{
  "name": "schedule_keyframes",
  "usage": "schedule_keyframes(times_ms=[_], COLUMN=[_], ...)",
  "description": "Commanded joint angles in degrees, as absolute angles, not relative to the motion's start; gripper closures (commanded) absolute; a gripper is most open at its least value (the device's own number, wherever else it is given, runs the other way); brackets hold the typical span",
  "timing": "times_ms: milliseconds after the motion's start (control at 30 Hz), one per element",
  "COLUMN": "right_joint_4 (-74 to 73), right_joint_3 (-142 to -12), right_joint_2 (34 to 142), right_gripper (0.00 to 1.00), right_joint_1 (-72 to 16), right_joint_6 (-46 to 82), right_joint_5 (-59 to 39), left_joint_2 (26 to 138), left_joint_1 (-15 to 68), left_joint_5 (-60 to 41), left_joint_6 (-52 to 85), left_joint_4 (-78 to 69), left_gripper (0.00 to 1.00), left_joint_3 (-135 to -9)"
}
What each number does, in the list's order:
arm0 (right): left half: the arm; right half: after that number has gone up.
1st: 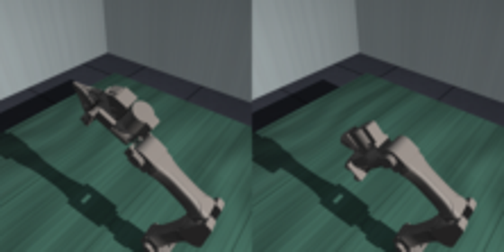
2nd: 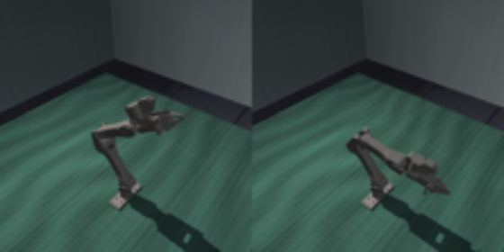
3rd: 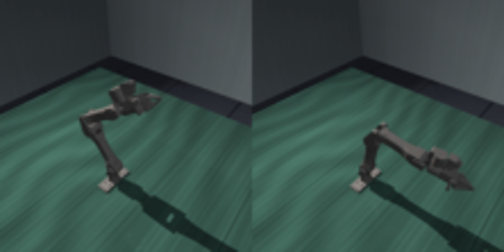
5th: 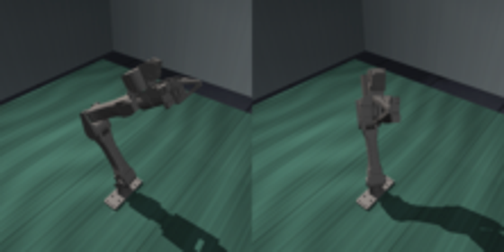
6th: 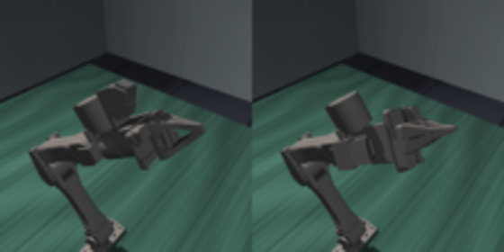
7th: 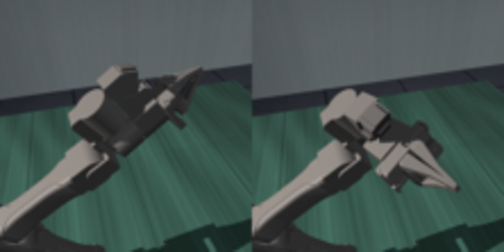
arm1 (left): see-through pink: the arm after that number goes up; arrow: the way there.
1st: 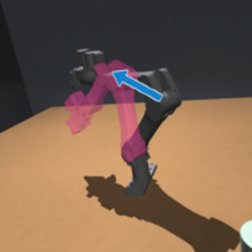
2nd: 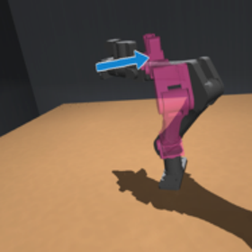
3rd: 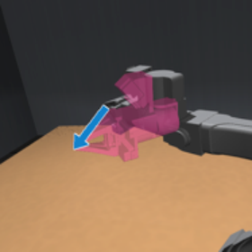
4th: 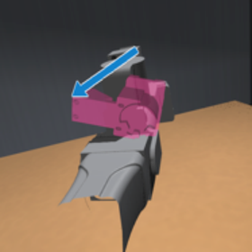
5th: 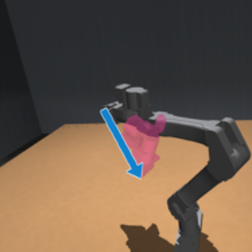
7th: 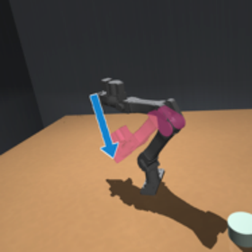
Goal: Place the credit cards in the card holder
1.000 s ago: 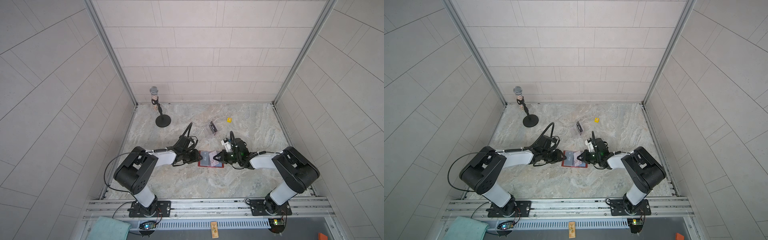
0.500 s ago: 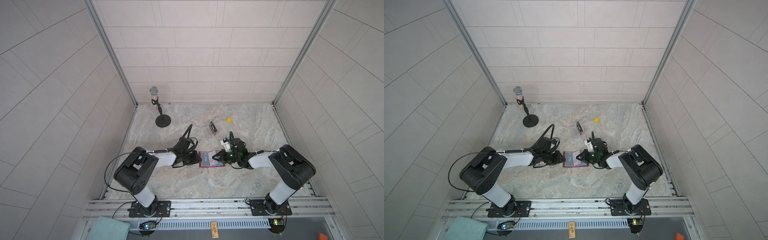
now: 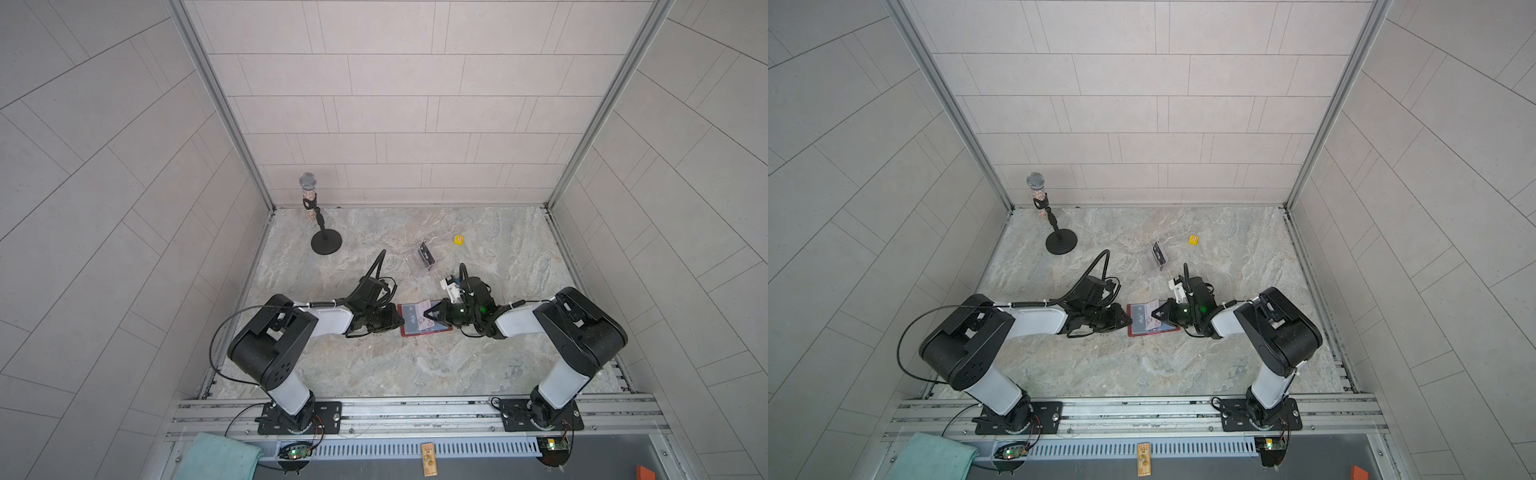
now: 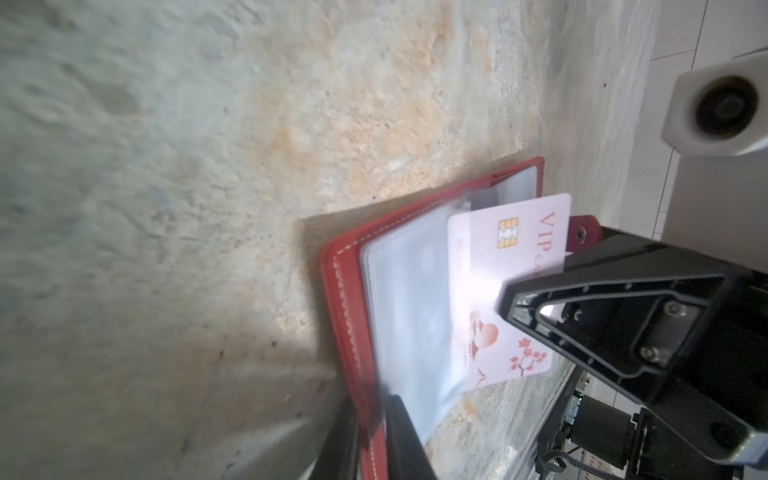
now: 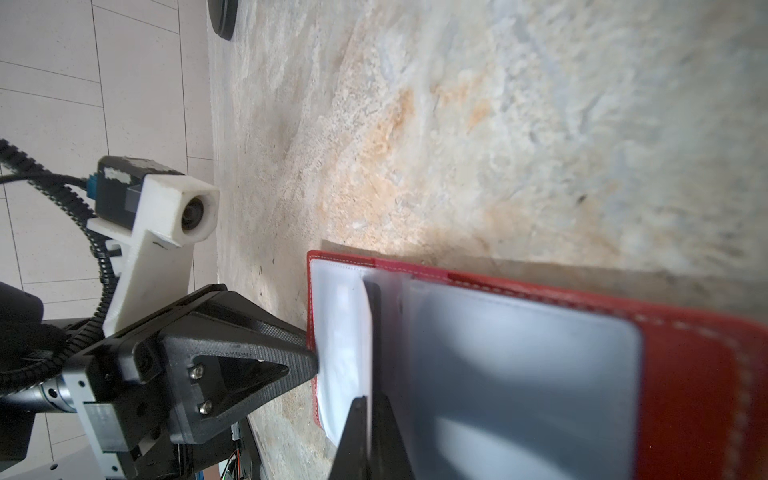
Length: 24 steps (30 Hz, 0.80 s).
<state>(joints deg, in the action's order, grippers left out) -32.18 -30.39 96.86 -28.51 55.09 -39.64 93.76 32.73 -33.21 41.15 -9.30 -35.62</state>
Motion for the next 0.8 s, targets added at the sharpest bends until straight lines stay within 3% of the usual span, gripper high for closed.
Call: schedule_keyframes(times_ms=[0, 100, 200, 400, 533, 767], right_joint_4=[-31.8, -31.1, -30.1, -24.6, -16.1, -8.0], right_joint_3=[-29.1, -29.0, -29.0, -30.1, -32.2, -35.2], right_joint_2=[97.9, 98.0, 97.9, 95.9, 93.2, 90.9], right_gripper=[1.00, 1.00, 1.00, 0.87, 0.72, 0.58], right_joint_1=[-29.1, -29.3, -29.5, -30.0, -30.6, -31.6], right_joint_6=[55.0, 54.5, 53.9, 51.1, 46.9, 42.7], right_joint_5=[-38.9, -38.8, -38.5, -36.4, -33.0, -29.9], left_joint_2=[93.9, 93.9, 94.0, 93.9, 93.9, 94.4], left_joint_1=[33.5, 33.5, 33.5, 33.5, 33.5, 33.5], left_joint_5=[-31.8, -31.4, -31.3, -31.2, -31.0, -31.2], left_joint_6=[41.2, 41.2, 41.2, 41.2, 42.7, 43.1], left_joint_4=[-7.7, -7.7, -7.9, -8.2, -8.2, -8.7], left_gripper=[0.82, 0.82, 0.89, 1.00, 1.00, 1.00], left_joint_3=[-34.1, -34.1, -34.1, -34.1, -34.3, -34.4])
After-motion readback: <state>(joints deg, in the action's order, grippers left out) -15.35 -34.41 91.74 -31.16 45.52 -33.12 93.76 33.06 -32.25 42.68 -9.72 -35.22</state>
